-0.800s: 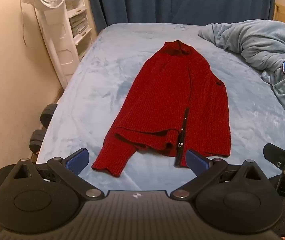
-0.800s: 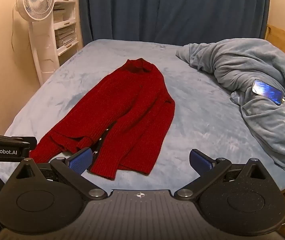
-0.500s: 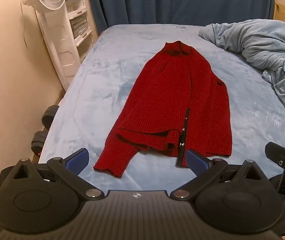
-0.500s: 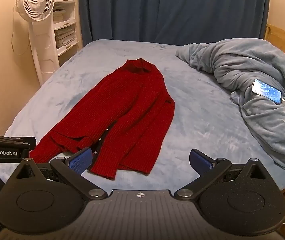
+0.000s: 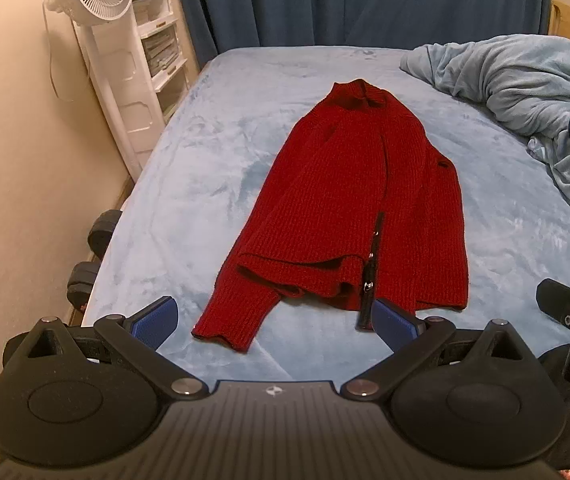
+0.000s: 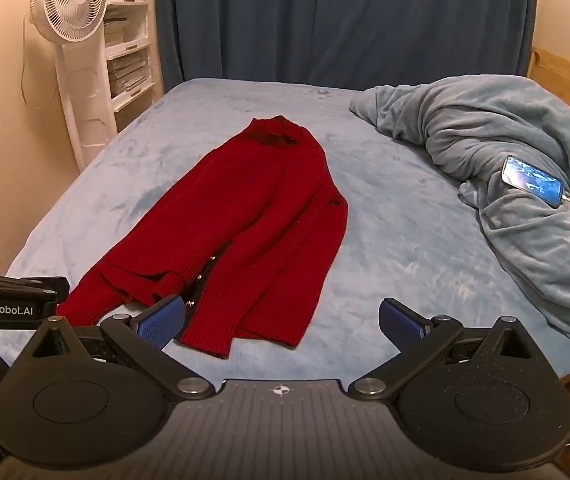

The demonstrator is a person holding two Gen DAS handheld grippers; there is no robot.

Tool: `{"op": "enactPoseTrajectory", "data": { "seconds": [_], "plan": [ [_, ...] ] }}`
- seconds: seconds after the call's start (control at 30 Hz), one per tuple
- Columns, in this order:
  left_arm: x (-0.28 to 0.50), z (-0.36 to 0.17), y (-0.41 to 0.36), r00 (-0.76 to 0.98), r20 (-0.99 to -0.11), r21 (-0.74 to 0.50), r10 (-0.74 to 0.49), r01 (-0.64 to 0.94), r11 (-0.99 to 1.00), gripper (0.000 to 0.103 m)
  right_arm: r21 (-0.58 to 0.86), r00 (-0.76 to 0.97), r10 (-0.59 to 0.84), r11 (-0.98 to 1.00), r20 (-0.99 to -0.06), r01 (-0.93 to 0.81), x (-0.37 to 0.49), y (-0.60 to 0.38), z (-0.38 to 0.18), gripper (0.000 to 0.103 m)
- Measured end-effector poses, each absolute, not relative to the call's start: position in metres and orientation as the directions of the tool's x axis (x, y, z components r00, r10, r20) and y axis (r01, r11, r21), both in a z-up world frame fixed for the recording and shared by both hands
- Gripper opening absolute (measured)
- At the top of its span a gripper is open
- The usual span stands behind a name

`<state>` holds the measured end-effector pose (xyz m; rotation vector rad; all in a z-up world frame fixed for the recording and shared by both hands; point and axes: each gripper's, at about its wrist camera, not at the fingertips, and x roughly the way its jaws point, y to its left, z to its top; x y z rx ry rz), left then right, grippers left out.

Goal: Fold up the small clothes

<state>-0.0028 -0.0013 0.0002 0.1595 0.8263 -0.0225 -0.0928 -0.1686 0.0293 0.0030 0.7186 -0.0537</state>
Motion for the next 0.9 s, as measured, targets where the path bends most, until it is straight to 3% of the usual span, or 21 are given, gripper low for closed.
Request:
{"op": "enactPoseTrajectory", "data": {
  "seconds": [0.9],
  "plan": [
    [-0.0033,-0.0018,-0.0001,0.668,-0.742,0.152,0.065,0.073,0.986,0.103,-0.021,0.759,-0.039,0.999,-0.65,0.034,-0.09,-0.1675,0.0366,0.102]
  ]
}}
